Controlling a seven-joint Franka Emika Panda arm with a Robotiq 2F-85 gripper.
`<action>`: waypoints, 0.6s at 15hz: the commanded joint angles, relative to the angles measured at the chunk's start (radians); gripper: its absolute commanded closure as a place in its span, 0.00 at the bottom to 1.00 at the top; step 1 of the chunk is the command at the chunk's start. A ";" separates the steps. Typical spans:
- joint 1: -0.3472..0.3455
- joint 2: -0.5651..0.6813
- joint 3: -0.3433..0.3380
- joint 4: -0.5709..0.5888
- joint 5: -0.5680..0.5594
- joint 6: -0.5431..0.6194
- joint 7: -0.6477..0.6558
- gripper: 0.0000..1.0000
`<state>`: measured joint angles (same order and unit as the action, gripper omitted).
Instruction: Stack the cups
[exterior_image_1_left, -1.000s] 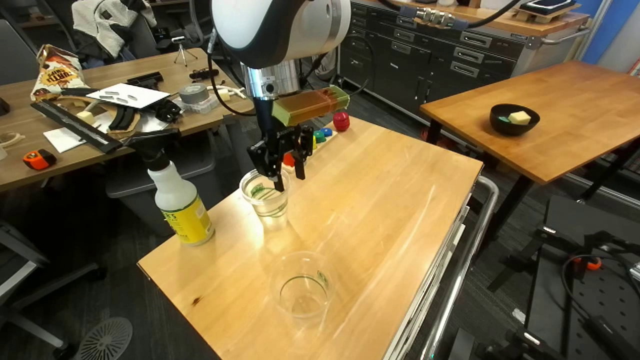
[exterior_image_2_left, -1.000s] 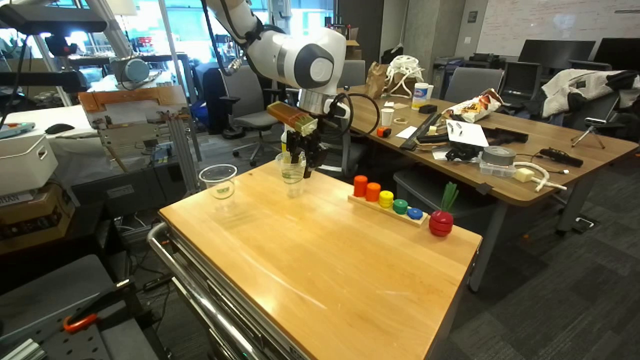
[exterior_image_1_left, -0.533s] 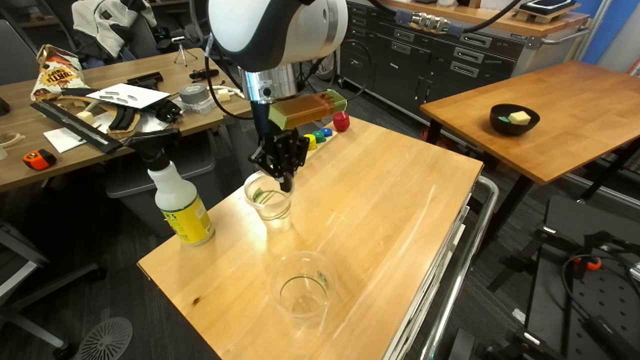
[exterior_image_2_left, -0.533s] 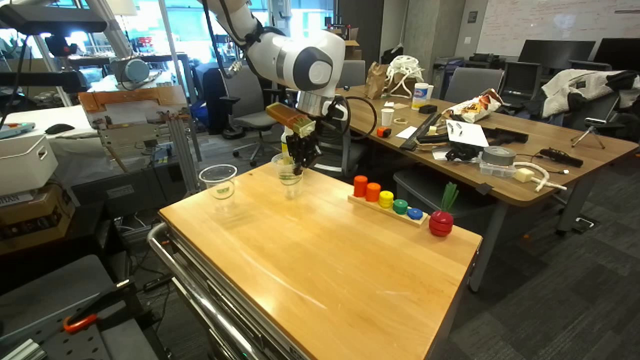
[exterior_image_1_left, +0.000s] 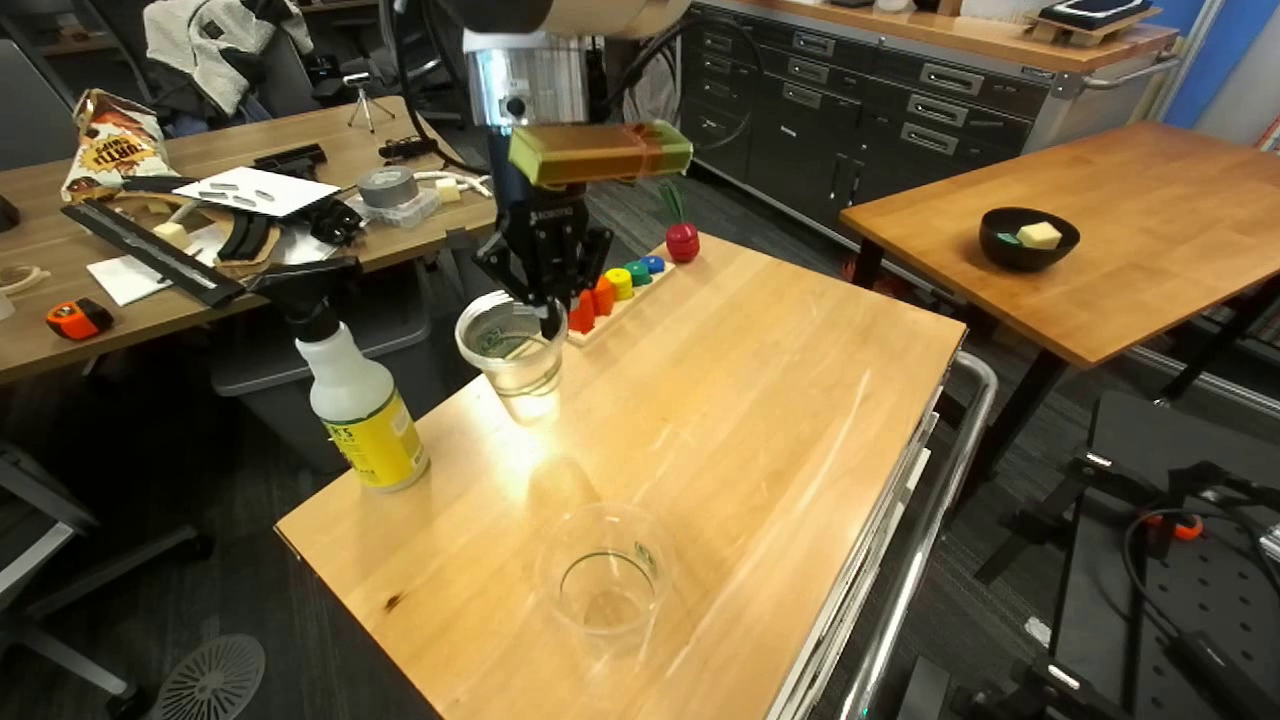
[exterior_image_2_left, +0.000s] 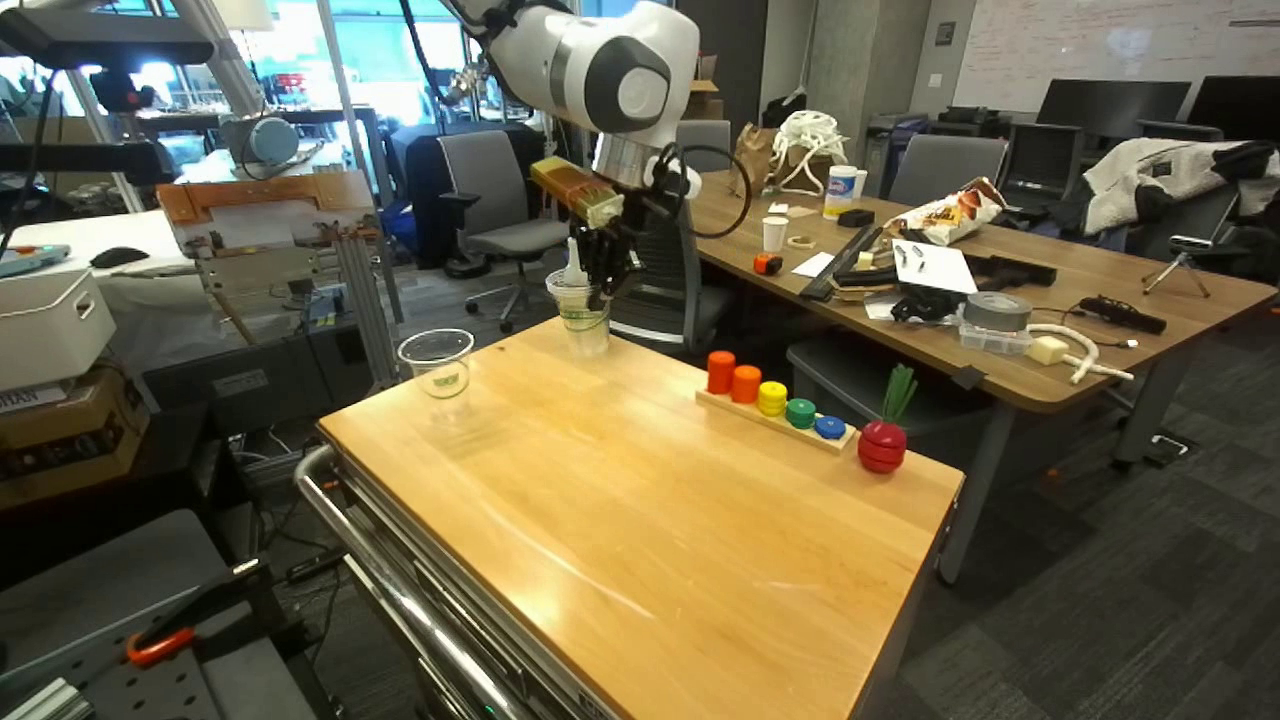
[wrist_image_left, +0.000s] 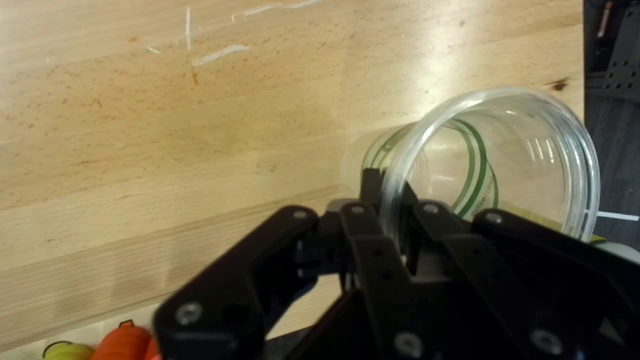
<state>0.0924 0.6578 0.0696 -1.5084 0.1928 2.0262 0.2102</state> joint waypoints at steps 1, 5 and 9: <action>0.014 -0.204 -0.003 -0.142 0.007 -0.040 0.051 0.98; 0.021 -0.406 0.015 -0.318 0.013 -0.104 0.024 0.98; 0.020 -0.535 0.048 -0.469 0.065 -0.173 -0.060 0.98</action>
<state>0.1146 0.2418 0.0984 -1.8356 0.2047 1.8721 0.2241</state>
